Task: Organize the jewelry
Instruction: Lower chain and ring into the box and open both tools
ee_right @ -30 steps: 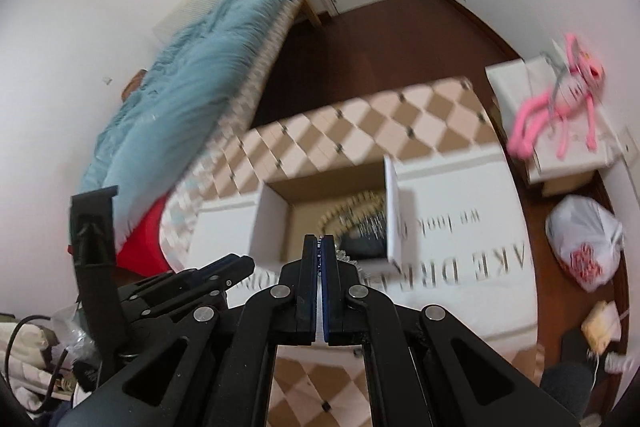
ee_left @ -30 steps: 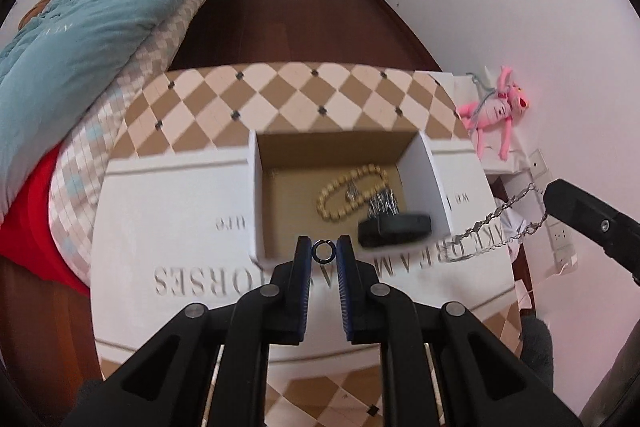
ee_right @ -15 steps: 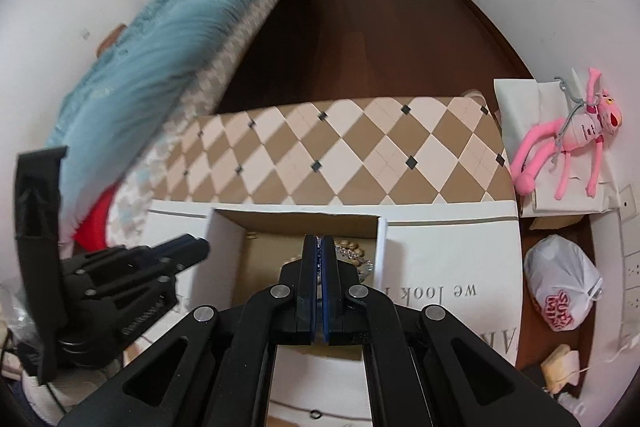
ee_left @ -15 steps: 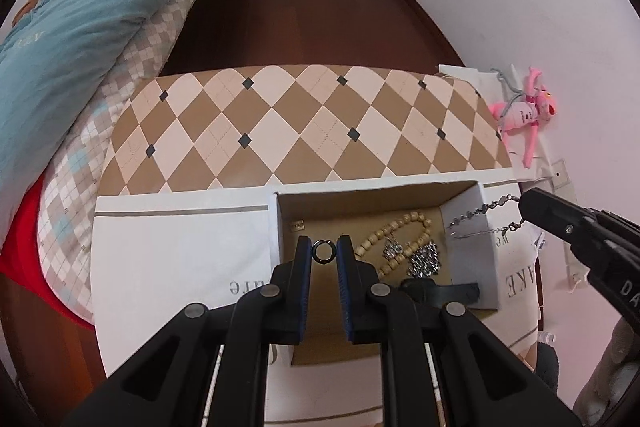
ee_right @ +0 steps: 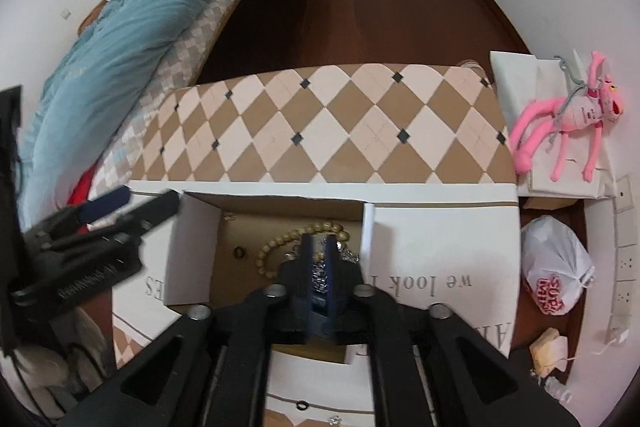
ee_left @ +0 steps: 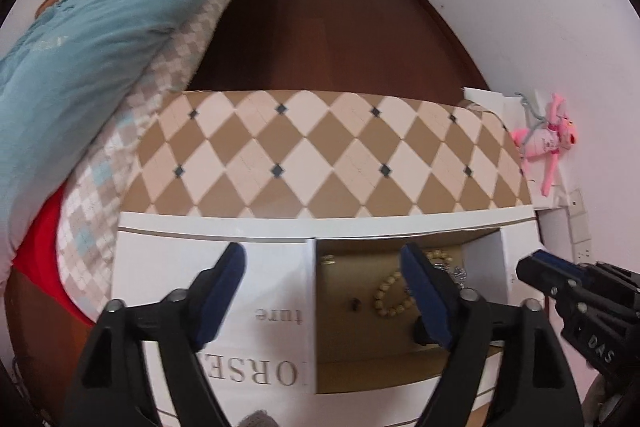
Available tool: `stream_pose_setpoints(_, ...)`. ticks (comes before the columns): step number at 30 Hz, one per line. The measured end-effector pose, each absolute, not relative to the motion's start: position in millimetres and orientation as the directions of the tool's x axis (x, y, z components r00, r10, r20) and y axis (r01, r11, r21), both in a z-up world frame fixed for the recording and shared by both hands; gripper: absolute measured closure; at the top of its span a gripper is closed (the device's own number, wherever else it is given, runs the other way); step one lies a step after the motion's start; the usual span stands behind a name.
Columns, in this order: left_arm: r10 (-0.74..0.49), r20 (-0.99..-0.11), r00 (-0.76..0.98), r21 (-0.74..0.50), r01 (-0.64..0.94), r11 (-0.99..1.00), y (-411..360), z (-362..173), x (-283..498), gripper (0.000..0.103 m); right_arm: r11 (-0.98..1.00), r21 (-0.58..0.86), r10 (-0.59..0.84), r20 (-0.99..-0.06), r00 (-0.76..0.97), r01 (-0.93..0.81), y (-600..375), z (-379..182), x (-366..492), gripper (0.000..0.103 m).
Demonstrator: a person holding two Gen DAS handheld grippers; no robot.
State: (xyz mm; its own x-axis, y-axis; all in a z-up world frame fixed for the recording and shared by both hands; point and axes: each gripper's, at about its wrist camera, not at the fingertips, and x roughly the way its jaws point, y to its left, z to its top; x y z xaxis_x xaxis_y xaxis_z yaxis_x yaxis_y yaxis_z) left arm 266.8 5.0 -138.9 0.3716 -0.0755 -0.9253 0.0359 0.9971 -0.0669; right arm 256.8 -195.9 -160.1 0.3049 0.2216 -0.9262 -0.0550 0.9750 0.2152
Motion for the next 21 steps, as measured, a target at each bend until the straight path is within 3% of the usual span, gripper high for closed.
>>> stream_pose_setpoints(2, -0.043, -0.924, 0.38, -0.037, 0.023, 0.999, 9.3, -138.1, 264.3, 0.007, 0.98, 0.193, 0.201, -0.93, 0.308, -0.054, -196.3, -159.5, 255.5, 0.057)
stream_pose_setpoints(5, -0.002, -0.922, 0.387, -0.001, 0.002, 1.0, 16.8, -139.9, 256.5, 0.006, 0.988, 0.148, 0.157, -0.938, 0.31, -0.052, -195.7, -159.7, 252.0, 0.046)
stream_pose_setpoints(7, 0.019, -0.92, 0.392, 0.017, -0.01, 1.0, 19.4, -142.9, 249.3, 0.0, 0.994, 0.099, 0.11, -0.945, 0.308, -0.049, -194.1, -161.9, 248.6, 0.023)
stream_pose_setpoints(8, 0.029, -0.917, 0.397, 0.025, -0.015, 1.0, 20.5, -144.7, 245.2, 0.0, 0.997, 0.068, 0.079, -0.949, 0.304, -0.044, -193.3, -164.7, 246.0, 0.005)
stream_pose_setpoints(9, 0.037, -0.916, 0.4, 0.032, -0.02, 0.999, 21.2, -147.1, 240.5, 0.0, 0.998, 0.052, 0.062, -0.952, 0.3, -0.044, -192.1, -167.2, 243.2, 0.0)
stream_pose_setpoints(21, 0.057, -0.913, 0.404, 0.055, -0.015, 0.998, 13.7, -151.3, 211.4, 0.0, 1.0, 0.014, 0.018, -0.956, 0.293, -0.015, -186.4, -179.9, 218.9, 0.0)
